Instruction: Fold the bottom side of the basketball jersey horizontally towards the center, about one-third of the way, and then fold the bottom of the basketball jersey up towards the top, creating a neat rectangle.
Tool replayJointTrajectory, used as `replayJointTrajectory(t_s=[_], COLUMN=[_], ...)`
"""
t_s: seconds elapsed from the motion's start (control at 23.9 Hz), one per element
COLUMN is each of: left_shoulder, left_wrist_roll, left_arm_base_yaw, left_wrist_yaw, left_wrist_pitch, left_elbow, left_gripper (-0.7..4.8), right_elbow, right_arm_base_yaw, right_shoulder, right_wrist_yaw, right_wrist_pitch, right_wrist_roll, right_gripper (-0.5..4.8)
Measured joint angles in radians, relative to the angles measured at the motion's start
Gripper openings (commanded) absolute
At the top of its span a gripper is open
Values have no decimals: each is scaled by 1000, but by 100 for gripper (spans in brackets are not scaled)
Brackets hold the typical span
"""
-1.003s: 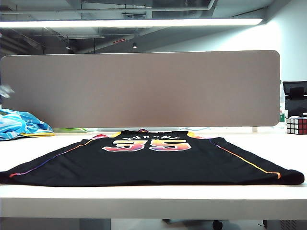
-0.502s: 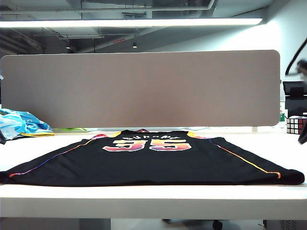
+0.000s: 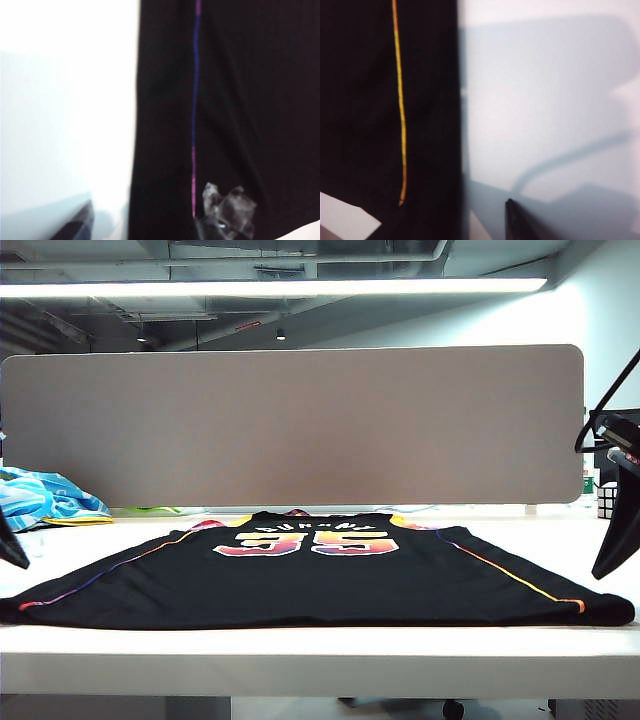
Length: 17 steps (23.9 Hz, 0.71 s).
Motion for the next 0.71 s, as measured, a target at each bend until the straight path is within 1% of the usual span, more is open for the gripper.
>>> replayJointTrajectory(t_s=[0.21, 0.42, 0.5, 0.59, 0.71], left_shoulder=[31, 33, 30, 28, 27], left_wrist_roll=[3, 13, 30, 42, 50], left_arm_base_yaw=[-4, -27, -48, -59, -77], left_wrist_yaw=[24, 26, 26, 23, -10], left_wrist_pitch=[10, 3, -24, -45, -71], left_elbow=[9, 10, 12, 13, 19], left_gripper=[247, 247, 247, 247, 247], right_elbow=[-1, -3, -3, -3, -3], right_arm_base_yaw=[1, 1, 1, 1, 1], right_shoulder=[13, 14, 14, 14, 14], right_wrist_yaw=[-59, -87, -93, -97, -101], right_wrist_pitch=[0, -19, -26, -28, -30], right_wrist_roll=[3, 4, 4, 4, 4], right_gripper=[245, 245, 245, 245, 245])
